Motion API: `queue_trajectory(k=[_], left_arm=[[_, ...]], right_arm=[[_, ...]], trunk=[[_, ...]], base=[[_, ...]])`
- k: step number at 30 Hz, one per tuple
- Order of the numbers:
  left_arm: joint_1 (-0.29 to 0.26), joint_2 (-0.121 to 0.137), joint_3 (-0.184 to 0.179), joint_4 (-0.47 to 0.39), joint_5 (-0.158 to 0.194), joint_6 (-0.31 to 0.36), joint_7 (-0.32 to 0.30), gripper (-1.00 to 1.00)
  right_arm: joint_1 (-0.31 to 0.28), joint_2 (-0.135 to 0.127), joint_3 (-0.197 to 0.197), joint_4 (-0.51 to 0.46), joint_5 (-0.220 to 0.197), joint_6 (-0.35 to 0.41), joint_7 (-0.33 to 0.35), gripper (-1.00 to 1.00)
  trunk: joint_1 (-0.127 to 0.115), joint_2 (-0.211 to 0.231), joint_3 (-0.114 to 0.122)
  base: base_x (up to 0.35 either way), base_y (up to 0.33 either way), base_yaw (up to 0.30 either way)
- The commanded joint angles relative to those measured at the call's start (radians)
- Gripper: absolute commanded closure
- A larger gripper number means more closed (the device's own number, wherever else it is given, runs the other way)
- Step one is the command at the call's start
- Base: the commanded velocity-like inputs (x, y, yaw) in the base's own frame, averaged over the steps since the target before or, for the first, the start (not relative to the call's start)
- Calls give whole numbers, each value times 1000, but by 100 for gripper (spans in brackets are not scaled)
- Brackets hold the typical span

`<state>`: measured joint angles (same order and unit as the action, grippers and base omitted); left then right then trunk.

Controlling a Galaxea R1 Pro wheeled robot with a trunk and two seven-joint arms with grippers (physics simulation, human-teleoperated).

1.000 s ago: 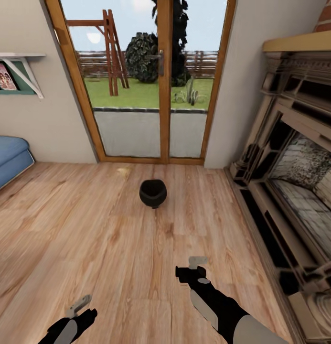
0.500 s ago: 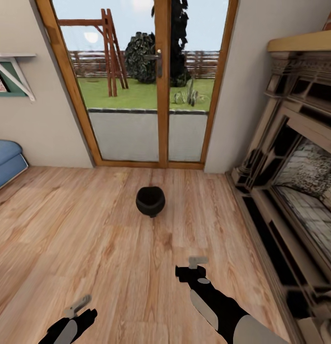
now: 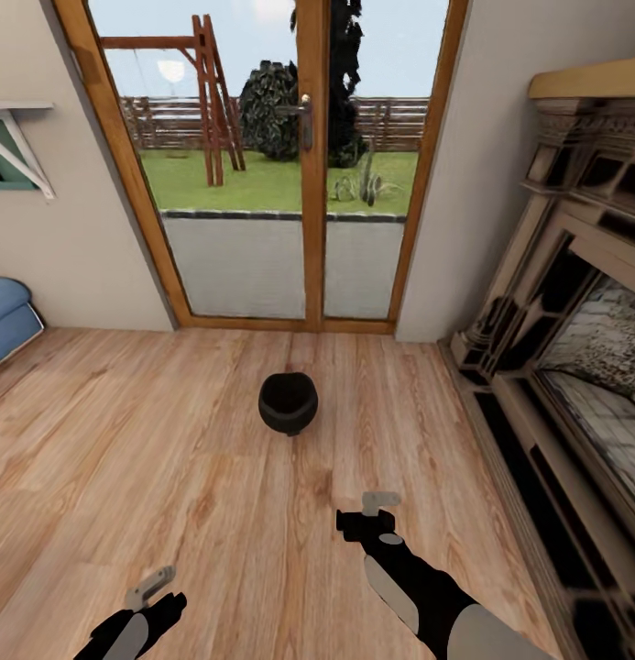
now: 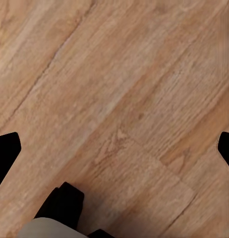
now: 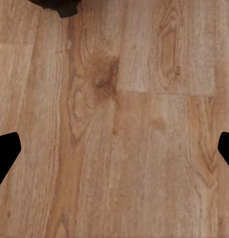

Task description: Place each of the two pumpkins and all three candles from the living room inside a cabinet in the living room (use any cabinet), then make sure every cabinet is closed, and position the cauldron so it is next to a table in the living room.

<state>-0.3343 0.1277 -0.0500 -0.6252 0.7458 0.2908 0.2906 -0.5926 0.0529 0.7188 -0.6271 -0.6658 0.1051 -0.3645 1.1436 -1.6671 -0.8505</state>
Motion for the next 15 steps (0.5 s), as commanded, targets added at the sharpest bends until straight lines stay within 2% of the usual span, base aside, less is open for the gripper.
queue_trajectory(k=[1,11,13,15], left_arm=[[0,1,-5,-2,9,2,9,-100],[-4,8,-7,-13,10,17,4,-100],[-7,9,-8,-20,7,25,5,-100],[-17,10,-10,-37,-2,72,6,-100]], right_arm=[[-1,-1,5,-2,-5,4,-8,-100],[-1,-2,4,-13,-5,15,-8,-100],[-1,-5,-1,-18,-12,58,-8,-100],[-1,-1,-7,-20,-17,161,-9,-100]], trunk=[[0,0,-1],[0,0,-1],[0,0,-1],[0,0,-1]], base=[[293,0,0],[295,0,0],[311,-3,0],[315,-35,0]])
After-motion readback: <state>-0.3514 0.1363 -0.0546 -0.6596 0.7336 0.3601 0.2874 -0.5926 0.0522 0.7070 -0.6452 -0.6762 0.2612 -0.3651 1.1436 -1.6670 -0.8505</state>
